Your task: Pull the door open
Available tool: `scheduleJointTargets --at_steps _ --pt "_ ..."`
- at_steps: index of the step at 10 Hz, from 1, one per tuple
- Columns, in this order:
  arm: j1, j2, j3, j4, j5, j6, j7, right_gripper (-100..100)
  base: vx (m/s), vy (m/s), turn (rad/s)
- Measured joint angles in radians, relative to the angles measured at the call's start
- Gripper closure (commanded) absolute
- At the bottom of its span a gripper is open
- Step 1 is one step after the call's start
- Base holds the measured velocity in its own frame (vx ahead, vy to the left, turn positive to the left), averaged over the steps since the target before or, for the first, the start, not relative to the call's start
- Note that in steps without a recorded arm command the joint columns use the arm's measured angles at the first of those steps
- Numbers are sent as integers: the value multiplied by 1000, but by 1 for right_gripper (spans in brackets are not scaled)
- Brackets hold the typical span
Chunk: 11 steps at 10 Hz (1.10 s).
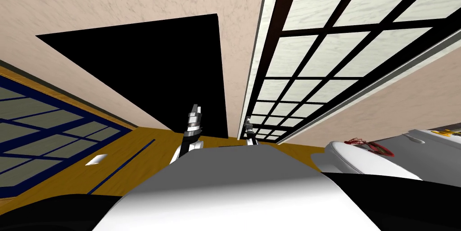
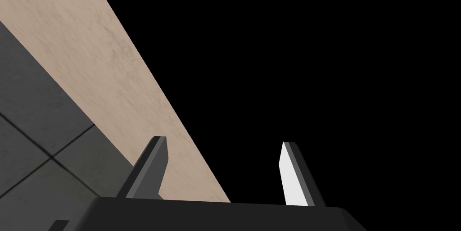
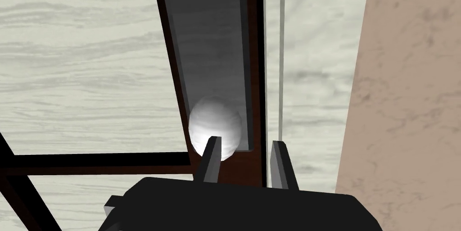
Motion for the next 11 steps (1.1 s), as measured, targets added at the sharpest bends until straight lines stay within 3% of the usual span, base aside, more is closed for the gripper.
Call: scheduleJointTargets --at_steps 5,6,11 --pt "3 0 0 -4 0 2 -1 100 0 -2 2" --pt "3 0 0 -4 0 2 -1 -100 -103 110 170" --pt "4 -97 -5 -1 -9 -5 -47 -100 -134 154 74"
